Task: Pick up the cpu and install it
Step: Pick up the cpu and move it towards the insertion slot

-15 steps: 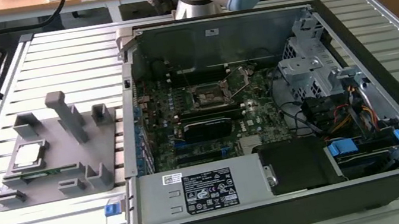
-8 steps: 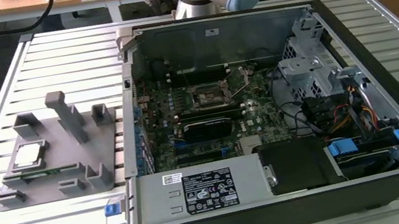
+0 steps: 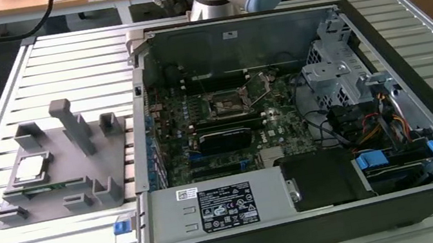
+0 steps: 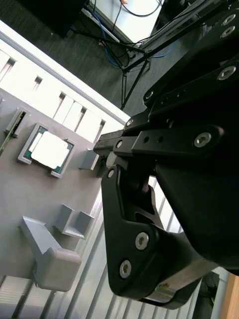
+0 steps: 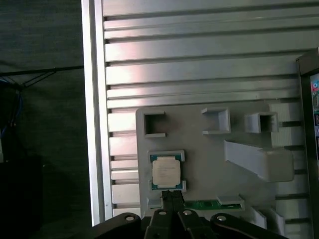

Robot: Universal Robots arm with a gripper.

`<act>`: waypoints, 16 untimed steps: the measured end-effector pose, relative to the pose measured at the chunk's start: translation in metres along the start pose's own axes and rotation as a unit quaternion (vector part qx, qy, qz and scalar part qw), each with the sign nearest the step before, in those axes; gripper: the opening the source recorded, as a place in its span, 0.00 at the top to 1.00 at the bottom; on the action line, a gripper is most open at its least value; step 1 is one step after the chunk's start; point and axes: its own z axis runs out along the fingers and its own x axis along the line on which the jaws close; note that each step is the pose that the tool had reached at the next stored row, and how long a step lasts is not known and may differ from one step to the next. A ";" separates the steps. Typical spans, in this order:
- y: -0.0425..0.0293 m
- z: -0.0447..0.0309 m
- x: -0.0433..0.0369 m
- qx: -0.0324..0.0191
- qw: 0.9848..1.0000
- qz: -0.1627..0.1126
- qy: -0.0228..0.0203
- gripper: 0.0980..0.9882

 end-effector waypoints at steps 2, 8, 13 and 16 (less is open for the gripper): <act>-0.0004 0.0015 0.0002 0.000 1.000 0.000 0.000 0.99; -0.0010 0.0094 -0.0001 0.000 1.000 0.000 -0.001 0.99; -0.0017 0.0186 -0.0005 -0.001 1.000 0.000 -0.001 0.85; -0.0022 0.0241 -0.0015 -0.001 1.000 0.000 -0.001 0.72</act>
